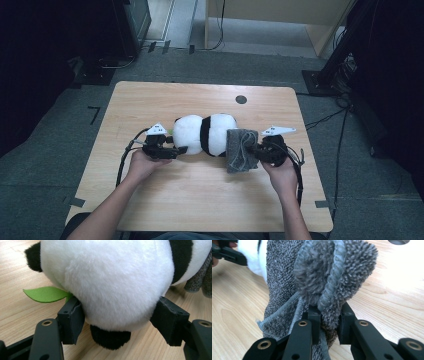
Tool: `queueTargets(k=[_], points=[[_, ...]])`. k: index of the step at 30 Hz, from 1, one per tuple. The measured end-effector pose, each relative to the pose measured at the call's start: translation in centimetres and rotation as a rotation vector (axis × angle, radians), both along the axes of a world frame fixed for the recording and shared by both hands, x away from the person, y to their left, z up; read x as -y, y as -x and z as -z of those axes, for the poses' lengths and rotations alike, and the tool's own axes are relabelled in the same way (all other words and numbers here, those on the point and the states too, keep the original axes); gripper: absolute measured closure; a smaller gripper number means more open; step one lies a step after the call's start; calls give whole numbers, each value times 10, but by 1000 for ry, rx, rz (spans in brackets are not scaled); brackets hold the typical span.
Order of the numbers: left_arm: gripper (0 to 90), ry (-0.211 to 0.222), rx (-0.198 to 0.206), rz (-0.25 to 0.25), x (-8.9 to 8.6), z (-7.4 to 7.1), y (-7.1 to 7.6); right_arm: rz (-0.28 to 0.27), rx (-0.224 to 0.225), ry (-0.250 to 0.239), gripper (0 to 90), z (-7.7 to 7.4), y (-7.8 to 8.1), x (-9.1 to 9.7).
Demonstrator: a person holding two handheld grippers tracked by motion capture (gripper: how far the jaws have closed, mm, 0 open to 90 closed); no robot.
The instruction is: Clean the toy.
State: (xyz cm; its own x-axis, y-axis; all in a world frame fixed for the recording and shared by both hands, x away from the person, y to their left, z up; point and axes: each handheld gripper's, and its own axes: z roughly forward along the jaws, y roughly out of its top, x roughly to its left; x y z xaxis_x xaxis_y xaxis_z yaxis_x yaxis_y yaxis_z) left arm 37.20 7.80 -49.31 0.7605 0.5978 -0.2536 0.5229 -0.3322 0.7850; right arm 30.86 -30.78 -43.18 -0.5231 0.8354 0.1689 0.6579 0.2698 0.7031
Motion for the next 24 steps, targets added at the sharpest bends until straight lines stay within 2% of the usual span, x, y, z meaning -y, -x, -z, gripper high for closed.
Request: queueTargets(k=[9, 17, 20, 24], points=[[293, -5, 8, 4, 0, 0, 0, 51, -12, -14, 775, 4, -4, 18], [291, -14, 8, 8, 0, -1, 0, 104, 18, -39, 775, -1, -4, 36], [289, -16, 8, 8, 0, -1, 0, 103, 48, -63, 775, -9, -2, 39], [290, -20, 5, 7, 1, -2, 1, 87, 95, -81, 775, -28, 1, 35]])
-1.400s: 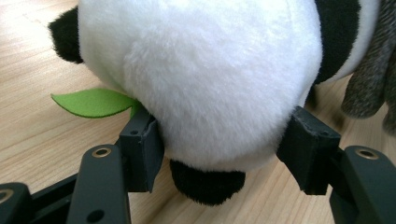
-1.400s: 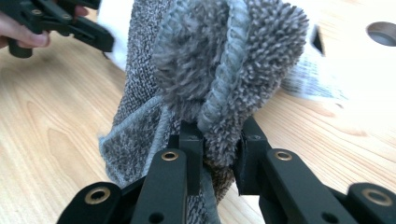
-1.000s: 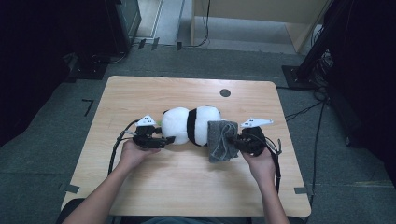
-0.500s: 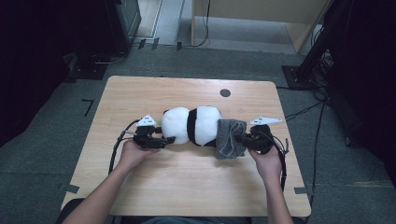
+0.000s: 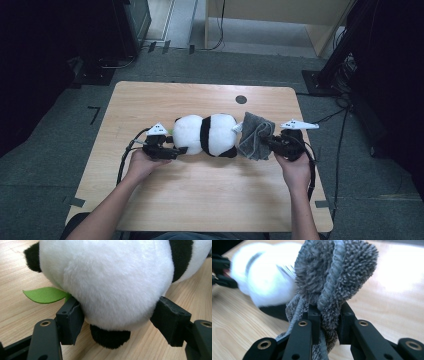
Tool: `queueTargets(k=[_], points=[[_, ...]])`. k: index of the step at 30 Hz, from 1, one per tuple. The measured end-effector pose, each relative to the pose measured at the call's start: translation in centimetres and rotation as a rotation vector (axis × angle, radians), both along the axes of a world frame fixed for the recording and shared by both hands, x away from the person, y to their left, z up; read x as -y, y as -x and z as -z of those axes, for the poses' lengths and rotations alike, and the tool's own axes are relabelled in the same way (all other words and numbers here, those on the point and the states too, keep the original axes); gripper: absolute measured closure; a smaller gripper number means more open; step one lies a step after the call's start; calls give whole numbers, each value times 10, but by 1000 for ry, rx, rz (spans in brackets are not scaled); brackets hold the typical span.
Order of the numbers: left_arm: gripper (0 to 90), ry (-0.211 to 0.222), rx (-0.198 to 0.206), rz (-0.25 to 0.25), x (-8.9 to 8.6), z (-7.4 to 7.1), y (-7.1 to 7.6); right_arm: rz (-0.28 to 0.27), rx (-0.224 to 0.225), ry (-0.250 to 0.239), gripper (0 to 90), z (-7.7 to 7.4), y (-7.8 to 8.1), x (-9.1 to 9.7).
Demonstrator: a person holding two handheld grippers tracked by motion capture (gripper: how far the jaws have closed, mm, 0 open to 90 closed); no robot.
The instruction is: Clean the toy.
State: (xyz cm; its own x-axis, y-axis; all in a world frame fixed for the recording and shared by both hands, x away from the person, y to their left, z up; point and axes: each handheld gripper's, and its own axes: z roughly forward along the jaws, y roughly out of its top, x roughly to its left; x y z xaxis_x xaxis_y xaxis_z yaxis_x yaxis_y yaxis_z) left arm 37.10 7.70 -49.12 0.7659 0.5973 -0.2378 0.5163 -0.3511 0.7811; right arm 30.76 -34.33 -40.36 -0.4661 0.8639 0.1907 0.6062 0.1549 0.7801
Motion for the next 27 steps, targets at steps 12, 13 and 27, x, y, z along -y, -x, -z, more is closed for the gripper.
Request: queueTargets(k=[12, 13, 27], points=[[378, -11, -32, 11, 2, -6, 7, -192, 75, -134, 775, -41, 2, -41], [378, -15, -32, 12, 3, -6, 8, -206, 86, -144, 775, -45, 2, -45], [301, -36, -31, 40, -2, -13, 6, -204, 19, -105, 780, -3, -41, -72]])
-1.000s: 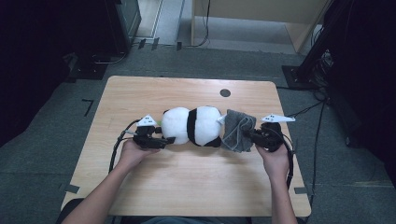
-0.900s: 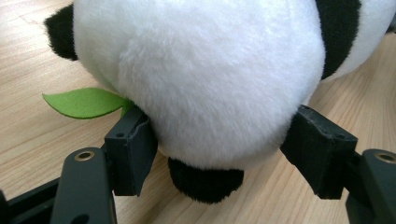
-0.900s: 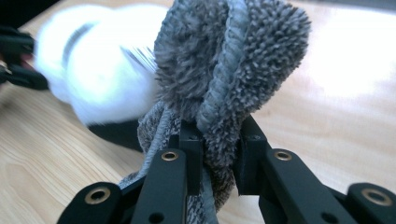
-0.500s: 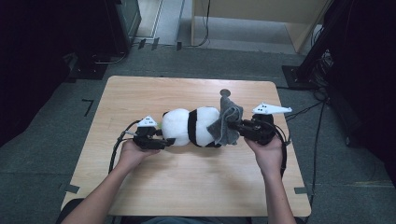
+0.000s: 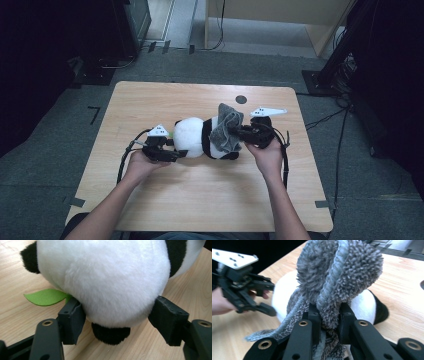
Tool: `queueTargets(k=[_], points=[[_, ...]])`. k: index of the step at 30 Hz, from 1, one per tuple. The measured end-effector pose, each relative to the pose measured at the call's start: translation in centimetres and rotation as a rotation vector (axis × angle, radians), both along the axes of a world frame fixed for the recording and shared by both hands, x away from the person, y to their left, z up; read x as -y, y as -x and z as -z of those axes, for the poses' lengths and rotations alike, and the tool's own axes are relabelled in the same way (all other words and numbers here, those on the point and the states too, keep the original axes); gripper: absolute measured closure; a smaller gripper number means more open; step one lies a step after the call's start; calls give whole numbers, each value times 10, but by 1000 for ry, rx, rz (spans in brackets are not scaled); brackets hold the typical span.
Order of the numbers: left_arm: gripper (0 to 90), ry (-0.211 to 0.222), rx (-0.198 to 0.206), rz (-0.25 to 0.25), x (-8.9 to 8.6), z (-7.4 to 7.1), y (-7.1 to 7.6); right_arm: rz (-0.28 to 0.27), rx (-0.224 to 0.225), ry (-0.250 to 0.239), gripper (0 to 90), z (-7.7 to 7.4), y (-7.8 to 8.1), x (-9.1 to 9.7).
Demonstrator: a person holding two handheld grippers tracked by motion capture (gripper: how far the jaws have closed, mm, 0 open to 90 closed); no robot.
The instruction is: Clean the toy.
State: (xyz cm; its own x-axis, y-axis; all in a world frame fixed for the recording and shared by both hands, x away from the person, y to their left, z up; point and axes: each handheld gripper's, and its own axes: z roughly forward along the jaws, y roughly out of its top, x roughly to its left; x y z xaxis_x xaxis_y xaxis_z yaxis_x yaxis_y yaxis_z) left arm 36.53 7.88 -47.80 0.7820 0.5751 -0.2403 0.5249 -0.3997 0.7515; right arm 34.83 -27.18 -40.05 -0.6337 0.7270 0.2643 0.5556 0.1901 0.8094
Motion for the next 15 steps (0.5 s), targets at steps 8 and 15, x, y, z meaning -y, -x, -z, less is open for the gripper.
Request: queueTargets(k=[8, 15], points=[[319, 87, 41, 14, -30, -29, -17, 2, 6, 23, 780, 5, -4, 2], [296, 58, 39, 110, -13, -38, -54, -6, 0, 15, 780, 8, -8, 5]])
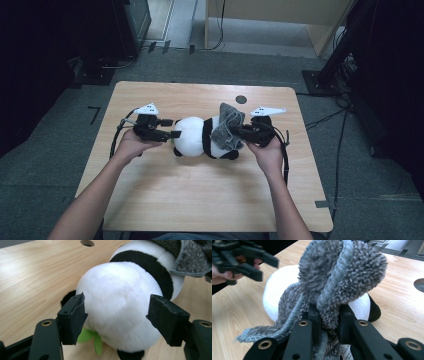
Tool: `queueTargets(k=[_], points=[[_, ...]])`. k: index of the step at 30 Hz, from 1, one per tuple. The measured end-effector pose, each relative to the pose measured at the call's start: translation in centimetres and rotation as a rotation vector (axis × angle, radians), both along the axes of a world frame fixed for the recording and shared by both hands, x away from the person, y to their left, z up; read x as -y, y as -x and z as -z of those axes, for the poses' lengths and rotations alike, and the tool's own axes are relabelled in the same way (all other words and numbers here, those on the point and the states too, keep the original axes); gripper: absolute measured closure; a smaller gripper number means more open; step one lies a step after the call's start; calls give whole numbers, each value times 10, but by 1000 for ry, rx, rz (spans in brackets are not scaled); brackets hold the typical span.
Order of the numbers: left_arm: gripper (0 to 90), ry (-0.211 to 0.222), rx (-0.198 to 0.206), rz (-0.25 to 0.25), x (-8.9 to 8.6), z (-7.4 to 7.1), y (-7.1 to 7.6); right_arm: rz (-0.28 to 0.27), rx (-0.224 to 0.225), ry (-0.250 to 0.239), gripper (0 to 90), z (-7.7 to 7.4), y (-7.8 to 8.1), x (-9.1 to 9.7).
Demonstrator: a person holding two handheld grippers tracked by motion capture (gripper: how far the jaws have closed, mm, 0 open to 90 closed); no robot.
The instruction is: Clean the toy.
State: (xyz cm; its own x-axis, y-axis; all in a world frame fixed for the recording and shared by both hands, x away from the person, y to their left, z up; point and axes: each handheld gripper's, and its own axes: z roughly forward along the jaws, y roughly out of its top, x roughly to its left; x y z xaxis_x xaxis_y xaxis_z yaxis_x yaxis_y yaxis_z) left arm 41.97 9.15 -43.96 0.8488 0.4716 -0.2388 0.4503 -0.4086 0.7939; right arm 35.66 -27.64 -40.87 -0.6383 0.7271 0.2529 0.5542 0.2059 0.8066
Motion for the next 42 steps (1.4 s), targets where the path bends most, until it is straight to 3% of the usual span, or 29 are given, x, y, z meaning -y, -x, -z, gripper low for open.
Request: queueTargets(k=[4, 6, 7, 9, 11, 14, 17, 19, 24, 27, 31, 33, 36, 38, 42], points=[[256, -58, 29, 61, 16, 7, -14, -9, -4, 2, 780, 2, -1, 1], [156, -80, 107, 78, 21, 14, -16, -15, -10, -2, 780, 3, -1, 2], [105, -77, 122, 77, 22, 17, -17, -18, -14, -3, 780, 3, -1, 2], [28, -59, 97, 70, 22, 23, -21, -25, -19, -9, 780, 4, -2, 2], [6, -49, 45, 90, 20, 29, -24, -38, -21, -18, 780, 5, -2, 2], [0, -56, 38, 138, 22, 34, -21, -64, -30, -29, 780, 6, -3, -1], [0, -57, 57, 206, 26, 36, -16, -74, -26, -27, 780, 7, -3, -3], [0, -51, 44, 254, 31, 39, -12, -80, -19, -31, 780, 7, -4, -3], [0, -51, -13, 250, 37, 42, -12, -63, -3, -42, 776, 10, -7, -3], [109, -52, -17, 218, 39, 39, -7, -33, 6, -47, 775, 11, -8, -2], [368, -9, -39, 159, 36, 37, 3, 10, 21, -42, 775, 5, -7, 1], [451, 0, -65, 133, 36, 33, 9, 28, 22, -54, 778, 1, -5, 4], [509, -5, -71, 115, 39, 26, 16, 33, 28, -56, 782, -11, -1, 5], [521, 22, -99, 100, 39, 19, 18, 30, 53, -59, 783, -22, 5, 4], [524, 83, -93, 52, 35, 7, 20, 1, 117, -114, 784, -48, 18, -2]])
